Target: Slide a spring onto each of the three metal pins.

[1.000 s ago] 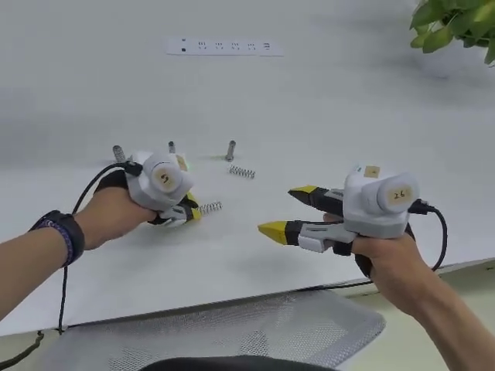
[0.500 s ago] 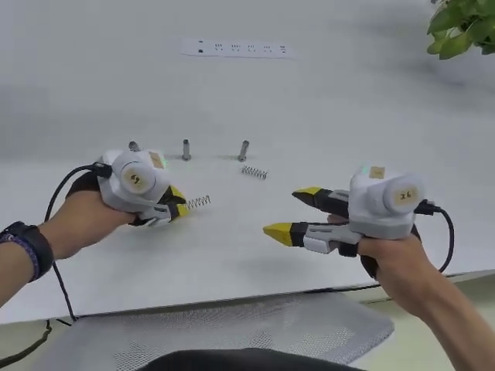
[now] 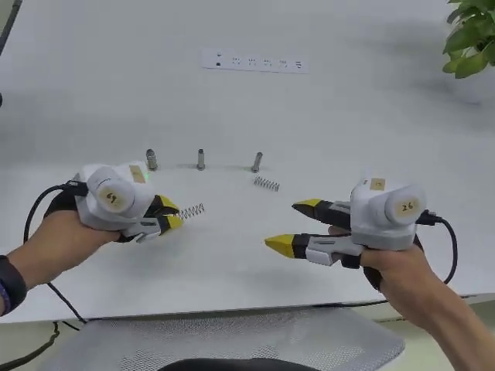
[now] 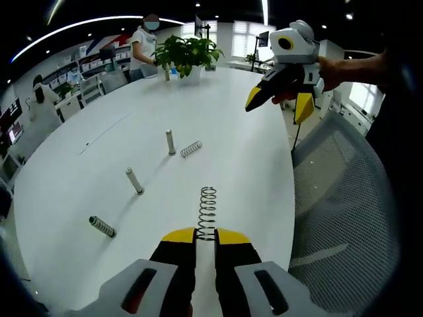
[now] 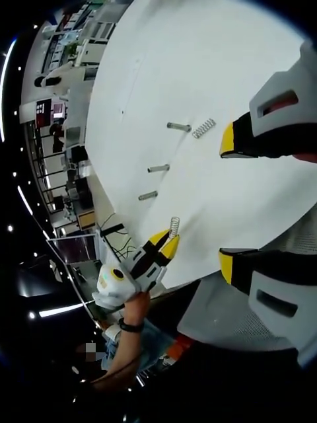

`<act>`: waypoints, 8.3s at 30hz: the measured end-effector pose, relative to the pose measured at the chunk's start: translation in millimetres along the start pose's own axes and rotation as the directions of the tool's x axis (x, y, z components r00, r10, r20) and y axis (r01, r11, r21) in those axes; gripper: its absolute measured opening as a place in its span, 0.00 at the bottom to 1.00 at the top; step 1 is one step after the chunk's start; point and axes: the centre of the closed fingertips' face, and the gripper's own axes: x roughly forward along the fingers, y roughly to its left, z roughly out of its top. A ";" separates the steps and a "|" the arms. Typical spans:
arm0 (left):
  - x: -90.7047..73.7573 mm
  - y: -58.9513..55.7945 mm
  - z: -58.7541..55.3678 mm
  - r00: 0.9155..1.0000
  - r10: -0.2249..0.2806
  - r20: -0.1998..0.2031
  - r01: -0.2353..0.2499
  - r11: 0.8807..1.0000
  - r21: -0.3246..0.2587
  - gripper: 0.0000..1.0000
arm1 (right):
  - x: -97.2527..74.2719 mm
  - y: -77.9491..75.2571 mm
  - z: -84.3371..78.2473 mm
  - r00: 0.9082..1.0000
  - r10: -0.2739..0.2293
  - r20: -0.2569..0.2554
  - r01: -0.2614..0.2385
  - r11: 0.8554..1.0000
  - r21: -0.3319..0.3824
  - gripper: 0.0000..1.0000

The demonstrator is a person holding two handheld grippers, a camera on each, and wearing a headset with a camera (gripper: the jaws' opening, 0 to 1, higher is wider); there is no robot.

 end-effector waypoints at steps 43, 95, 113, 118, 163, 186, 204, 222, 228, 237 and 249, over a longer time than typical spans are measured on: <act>-56.0 -35.4 37.5 0.994 0.007 0.113 -0.018 0.995 0.097 0.02 | 37.7 47.6 14.4 0.987 0.153 -0.046 -0.157 0.983 -0.098 0.50; -32.8 -77.6 54.9 0.991 -0.115 0.068 0.091 0.955 0.282 0.02 | 32.8 94.1 32.1 0.936 0.352 0.000 -0.348 0.926 -0.147 0.10; -21.9 -77.1 59.4 0.988 -0.121 0.091 0.095 0.964 0.248 0.02 | 28.8 92.5 41.3 0.937 0.350 -0.008 -0.348 0.927 -0.138 0.09; -17.6 -75.9 65.2 0.987 -0.117 0.111 0.088 0.969 0.233 0.02 | 26.4 90.0 49.0 0.940 0.342 -0.011 -0.340 0.928 -0.153 0.09; -5.4 -78.9 82.6 0.978 -0.123 0.168 0.088 0.975 0.202 0.02 | 12.1 77.5 51.7 0.945 0.278 -0.171 -0.320 0.892 -0.320 0.20; 2.0 -88.5 79.8 0.979 -0.154 0.133 0.119 0.964 0.238 0.02 | 15.9 77.9 31.8 0.899 0.206 -0.386 -0.392 0.770 -0.504 0.20; 5.1 -92.3 78.9 0.978 -0.170 0.124 0.135 0.960 0.247 0.02 | 20.5 85.4 23.6 0.874 0.210 -0.438 -0.447 0.702 -0.555 0.10; 6.5 -90.3 78.3 0.976 -0.170 0.136 0.139 0.968 0.211 0.05 | 22.9 82.0 24.4 0.880 0.201 -0.431 -0.436 0.704 -0.561 0.09; 4.5 -85.8 75.8 0.976 -0.160 0.145 0.136 0.977 0.164 0.14 | 22.0 77.3 28.7 0.891 0.197 -0.408 -0.414 0.721 -0.555 0.09; -3.8 -77.4 67.1 0.978 -0.132 0.159 0.116 0.988 0.106 0.17 | 19.8 66.5 27.0 0.898 0.169 -0.406 -0.387 0.742 -0.548 0.09; -26.3 -58.3 60.3 0.976 -0.053 0.209 0.058 0.998 -0.015 0.22 | 21.3 57.2 23.1 0.900 0.142 -0.412 -0.366 0.760 -0.538 0.09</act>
